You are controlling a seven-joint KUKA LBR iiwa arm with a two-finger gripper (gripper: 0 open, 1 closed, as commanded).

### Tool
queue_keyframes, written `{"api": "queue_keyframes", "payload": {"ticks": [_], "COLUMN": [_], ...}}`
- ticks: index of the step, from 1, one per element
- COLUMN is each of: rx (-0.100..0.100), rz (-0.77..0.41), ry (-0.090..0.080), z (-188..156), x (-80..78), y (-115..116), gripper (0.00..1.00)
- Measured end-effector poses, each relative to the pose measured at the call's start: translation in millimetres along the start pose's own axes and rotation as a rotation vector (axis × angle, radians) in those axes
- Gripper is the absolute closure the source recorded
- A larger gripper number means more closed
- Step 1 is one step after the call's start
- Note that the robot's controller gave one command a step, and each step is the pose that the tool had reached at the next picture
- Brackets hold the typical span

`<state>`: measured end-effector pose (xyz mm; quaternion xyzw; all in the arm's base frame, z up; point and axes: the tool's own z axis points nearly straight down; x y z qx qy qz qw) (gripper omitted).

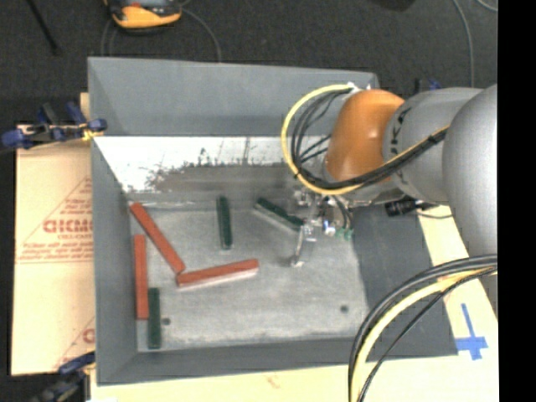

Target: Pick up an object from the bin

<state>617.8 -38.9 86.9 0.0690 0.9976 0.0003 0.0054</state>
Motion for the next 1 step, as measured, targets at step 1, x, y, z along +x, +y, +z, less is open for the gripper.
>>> {"api": "queue_keyframes", "payload": {"ticks": [1], "rx": [0.001], "rz": [0.144], "ry": [0.002], "z": [13.8], "x": [-23.0], "y": [22.9], "gripper": [1.0]}}
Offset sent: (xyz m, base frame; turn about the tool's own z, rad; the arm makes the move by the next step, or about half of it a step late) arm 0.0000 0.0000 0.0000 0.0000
